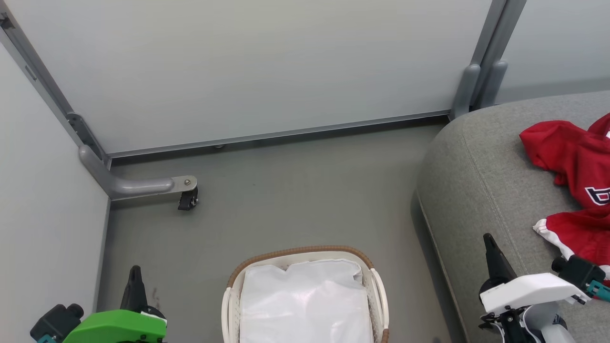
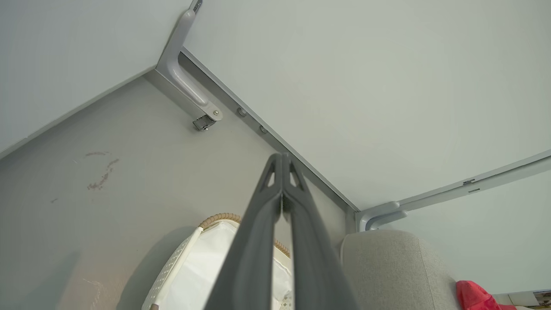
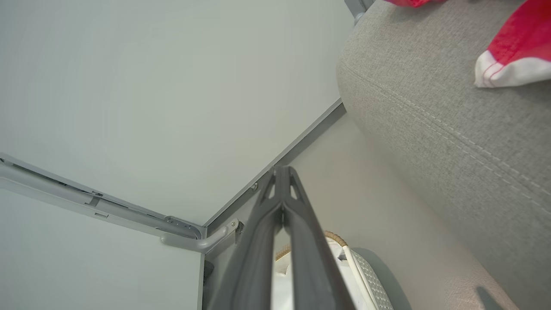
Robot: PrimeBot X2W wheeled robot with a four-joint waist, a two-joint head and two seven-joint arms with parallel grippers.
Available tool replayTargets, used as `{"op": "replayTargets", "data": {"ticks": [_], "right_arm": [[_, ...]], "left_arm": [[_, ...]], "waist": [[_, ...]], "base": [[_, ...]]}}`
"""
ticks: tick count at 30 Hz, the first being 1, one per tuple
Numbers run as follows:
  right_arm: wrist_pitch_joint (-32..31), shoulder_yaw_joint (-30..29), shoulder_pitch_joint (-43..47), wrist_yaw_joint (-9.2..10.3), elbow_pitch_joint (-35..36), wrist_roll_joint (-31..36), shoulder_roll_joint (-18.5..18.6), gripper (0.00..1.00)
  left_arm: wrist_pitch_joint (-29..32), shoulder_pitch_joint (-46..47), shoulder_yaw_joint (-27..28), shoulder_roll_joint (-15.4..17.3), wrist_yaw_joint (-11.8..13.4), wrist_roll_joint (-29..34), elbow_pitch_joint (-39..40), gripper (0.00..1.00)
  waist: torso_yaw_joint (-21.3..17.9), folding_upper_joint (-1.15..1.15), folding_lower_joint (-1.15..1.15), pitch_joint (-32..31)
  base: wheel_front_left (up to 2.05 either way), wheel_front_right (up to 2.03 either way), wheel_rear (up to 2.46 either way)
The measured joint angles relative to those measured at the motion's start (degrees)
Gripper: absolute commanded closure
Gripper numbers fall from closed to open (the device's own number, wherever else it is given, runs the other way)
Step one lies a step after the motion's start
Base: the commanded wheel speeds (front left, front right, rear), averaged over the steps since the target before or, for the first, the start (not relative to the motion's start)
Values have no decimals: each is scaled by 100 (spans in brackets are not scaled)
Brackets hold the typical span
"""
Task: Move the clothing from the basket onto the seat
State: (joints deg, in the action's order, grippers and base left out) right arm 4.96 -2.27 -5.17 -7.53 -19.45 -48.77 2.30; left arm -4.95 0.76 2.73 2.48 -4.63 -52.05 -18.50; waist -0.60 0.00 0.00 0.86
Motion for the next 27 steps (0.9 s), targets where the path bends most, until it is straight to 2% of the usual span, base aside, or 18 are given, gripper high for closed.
{"op": "replayTargets", "data": {"ticks": [27], "right_arm": [[-464, -169, -18, 1, 216, -1752, 13, 100]], "left_arm": [[469, 220, 147, 4, -109, -1621, 175, 100]], "waist": [[19, 0, 0, -22]], "base": [[0, 0, 0]]}}
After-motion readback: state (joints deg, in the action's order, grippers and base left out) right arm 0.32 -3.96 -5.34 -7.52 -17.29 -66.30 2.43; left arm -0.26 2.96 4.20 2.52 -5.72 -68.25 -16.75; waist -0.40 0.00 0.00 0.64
